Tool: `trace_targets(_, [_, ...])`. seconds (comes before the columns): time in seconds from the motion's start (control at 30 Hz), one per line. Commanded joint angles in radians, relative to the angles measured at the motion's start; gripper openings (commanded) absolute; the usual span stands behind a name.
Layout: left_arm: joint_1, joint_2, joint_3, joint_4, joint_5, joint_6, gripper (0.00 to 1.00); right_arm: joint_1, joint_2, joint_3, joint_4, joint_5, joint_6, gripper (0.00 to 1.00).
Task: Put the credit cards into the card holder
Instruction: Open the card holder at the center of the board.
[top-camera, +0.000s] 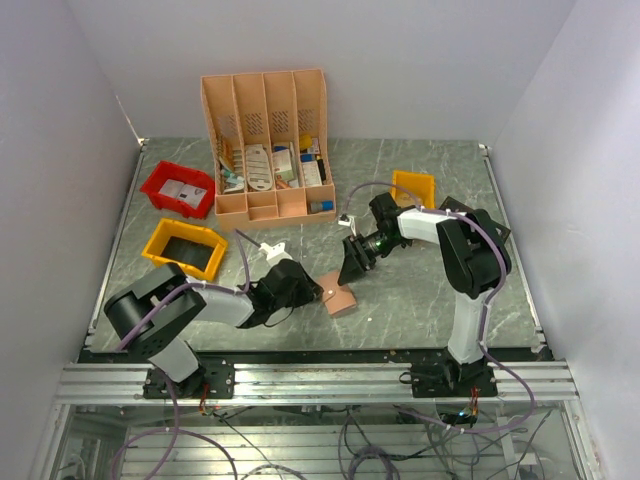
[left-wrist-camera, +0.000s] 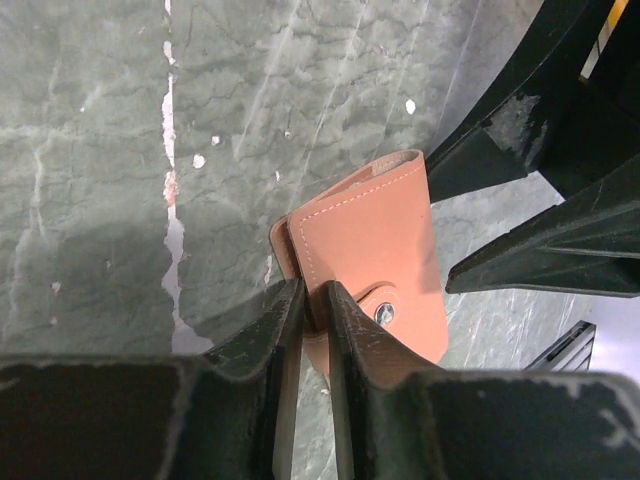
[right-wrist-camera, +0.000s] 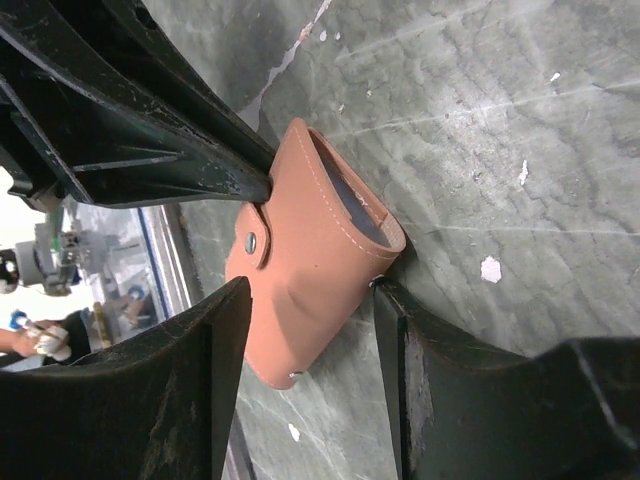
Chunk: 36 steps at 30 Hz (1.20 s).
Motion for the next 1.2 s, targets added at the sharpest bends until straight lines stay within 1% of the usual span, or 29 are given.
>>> trace_targets(0.0, [-0.006,0.053,0.009,-0.048,-0.033,0.014,0.24,0.003,0.042,-0.006,0.020,-0.057,0.052,0.52])
trace_targets(0.1, [-0.007,0.050,-0.010,-0.049,-0.041,0.012,0.21,0.004,0.038,-0.007,0.022,-0.127,0.067,0.52])
trace_targets(0.2, [-0.007,0.037,-0.009,-0.077,-0.052,0.019,0.19,0.010,0.032,-0.017,0.047,-0.146,0.098,0.50])
trace_targets(0.3, [-0.006,0.029,-0.015,-0.084,-0.058,0.019,0.17,0.015,0.037,-0.028,0.079,-0.206,0.149,0.41])
trace_targets(0.4, [-0.006,0.035,-0.021,-0.068,-0.051,0.020,0.17,0.018,0.036,-0.039,0.113,-0.270,0.184,0.35])
trace_targets(0.47, [-0.007,0.038,-0.020,-0.060,-0.047,0.024,0.17,0.025,0.028,-0.044,0.128,-0.270,0.194,0.34])
trace_targets(0.57, [-0.006,0.034,-0.015,-0.042,-0.043,0.042,0.17,0.038,0.026,-0.052,0.153,-0.234,0.216,0.38])
trace_targets(0.63, [-0.006,0.026,-0.011,-0.016,-0.035,0.068,0.18,0.044,0.026,-0.047,0.152,-0.208,0.215,0.38])
trace_targets(0.67, [-0.006,0.018,-0.010,-0.009,-0.031,0.082,0.18,0.044,0.026,-0.045,0.150,-0.199,0.213,0.35])
trace_targets(0.7, [-0.006,0.007,-0.010,-0.003,-0.030,0.095,0.18,0.046,0.028,-0.043,0.151,-0.190,0.212,0.28])
trace_targets(0.8, [-0.006,-0.057,-0.026,0.003,-0.039,0.124,0.21,0.043,0.034,-0.023,0.123,-0.178,0.179,0.05])
trace_targets(0.83, [-0.007,-0.088,-0.037,0.002,-0.050,0.130,0.27,0.042,0.031,-0.016,0.113,-0.174,0.164,0.00])
trace_targets(0.93, [-0.007,-0.222,-0.069,-0.017,-0.070,0.143,0.42,0.031,-0.008,-0.004,0.100,-0.175,0.124,0.00])
trace_targets(1.03, [-0.006,-0.376,-0.094,-0.024,-0.086,0.154,0.53,0.015,-0.052,0.012,0.084,-0.182,0.080,0.00])
trace_targets(1.1, [-0.006,-0.445,-0.130,0.044,-0.095,0.158,0.62,0.010,-0.084,0.015,0.083,-0.177,0.063,0.00])
trace_targets(1.17, [-0.005,-0.486,-0.162,0.130,-0.096,0.142,0.68,0.004,-0.106,0.013,0.085,-0.181,0.053,0.00])
